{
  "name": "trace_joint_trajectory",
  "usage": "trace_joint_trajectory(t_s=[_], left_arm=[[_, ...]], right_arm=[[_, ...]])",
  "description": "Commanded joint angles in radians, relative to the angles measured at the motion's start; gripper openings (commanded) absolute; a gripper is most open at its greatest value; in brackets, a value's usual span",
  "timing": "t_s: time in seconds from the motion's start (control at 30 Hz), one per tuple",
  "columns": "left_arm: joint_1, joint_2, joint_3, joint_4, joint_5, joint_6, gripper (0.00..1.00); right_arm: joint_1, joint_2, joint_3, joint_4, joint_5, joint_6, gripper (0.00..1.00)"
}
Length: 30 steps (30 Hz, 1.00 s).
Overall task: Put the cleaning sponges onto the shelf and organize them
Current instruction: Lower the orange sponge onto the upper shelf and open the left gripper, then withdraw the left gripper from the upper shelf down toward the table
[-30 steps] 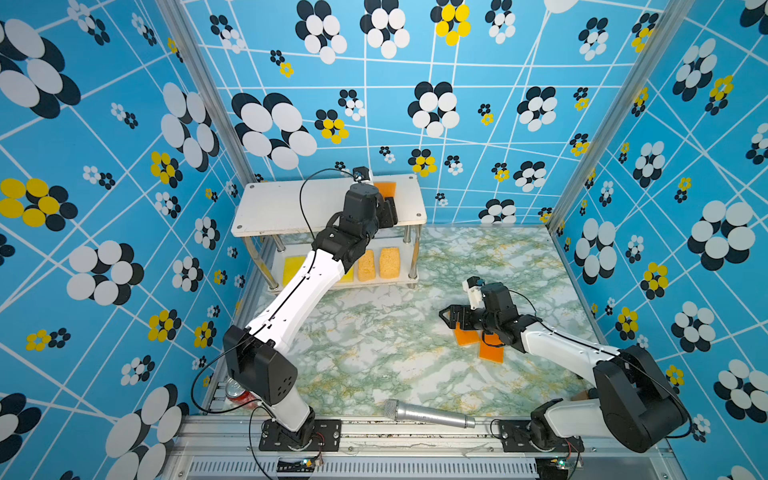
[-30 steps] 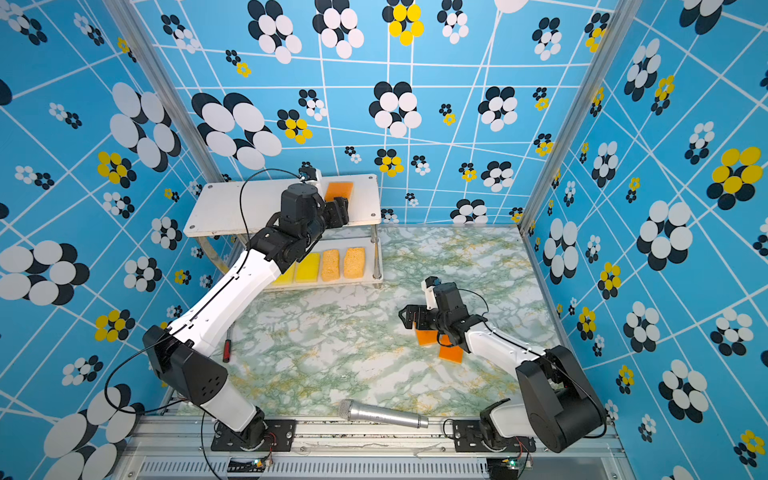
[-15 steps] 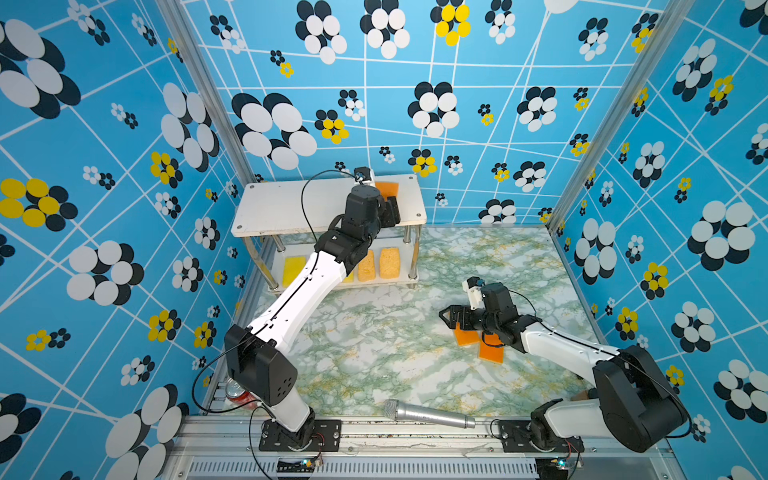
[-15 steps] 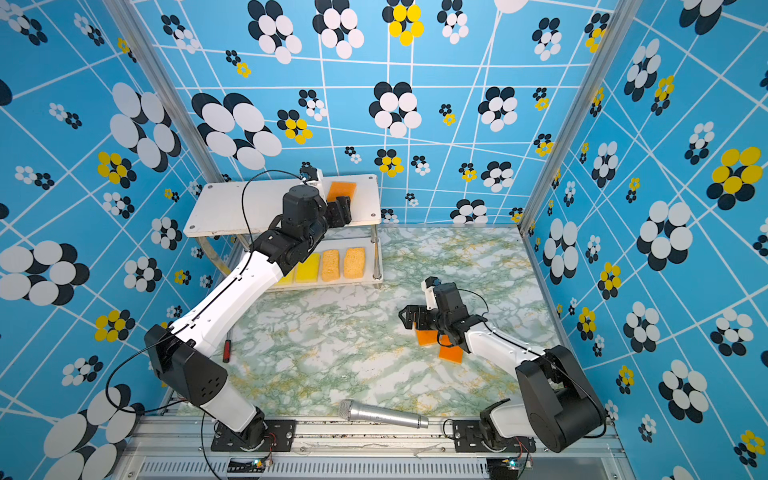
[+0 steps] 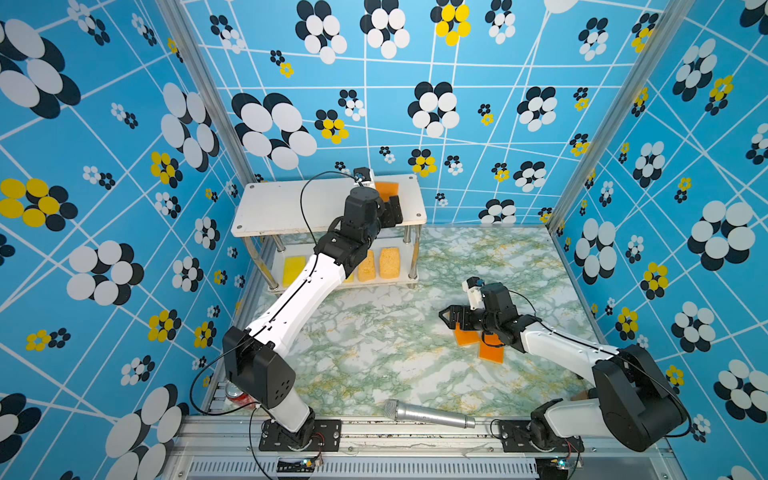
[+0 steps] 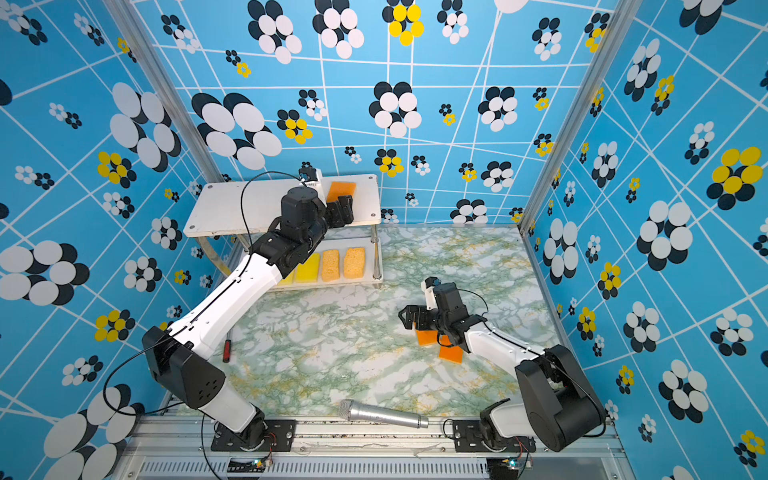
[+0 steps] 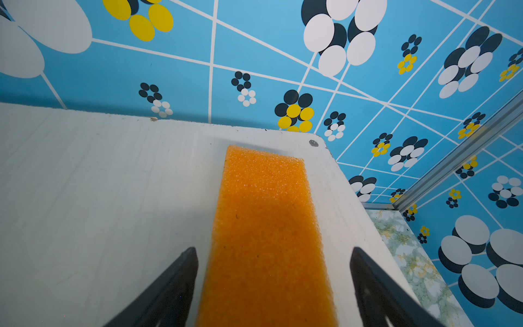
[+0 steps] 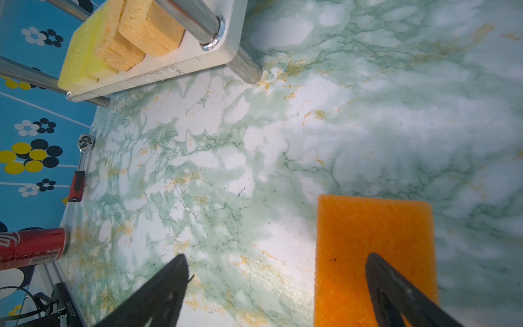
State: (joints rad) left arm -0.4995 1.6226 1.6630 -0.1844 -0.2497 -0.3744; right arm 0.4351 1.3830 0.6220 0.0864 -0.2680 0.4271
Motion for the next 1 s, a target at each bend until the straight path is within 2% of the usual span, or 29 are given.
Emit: trace_joint_trajectory(t_s=[0.0, 0.3, 0.5, 0.8, 0.97], left_arm=[[-0.002, -0.034, -0.035, -0.019, 0.016, -0.007, 0.86], [0.039, -0.088, -0.067, -0.018, 0.083, -0.049, 0.91], [0.083, -0.087, -0.061, -0.043, 0.178, -0.107, 0.99], [0.090, -0.082, -0.019, -0.111, 0.197, -0.078, 0.99], [0.091, -0.058, 0.026, -0.153, 0.256, -0.076, 0.99]], right_arm=[[-0.007, 0.005, 0.005, 0.004, -0.014, 0.002, 0.99], [-0.007, 0.011, 0.010, 0.004, -0.018, 0.006, 0.99], [-0.007, 0.015, 0.013, 0.006, -0.022, 0.009, 0.99], [-0.006, 0.014, 0.012, 0.005, -0.020, 0.010, 0.99], [-0.006, 0.022, 0.016, 0.009, -0.025, 0.013, 0.99]])
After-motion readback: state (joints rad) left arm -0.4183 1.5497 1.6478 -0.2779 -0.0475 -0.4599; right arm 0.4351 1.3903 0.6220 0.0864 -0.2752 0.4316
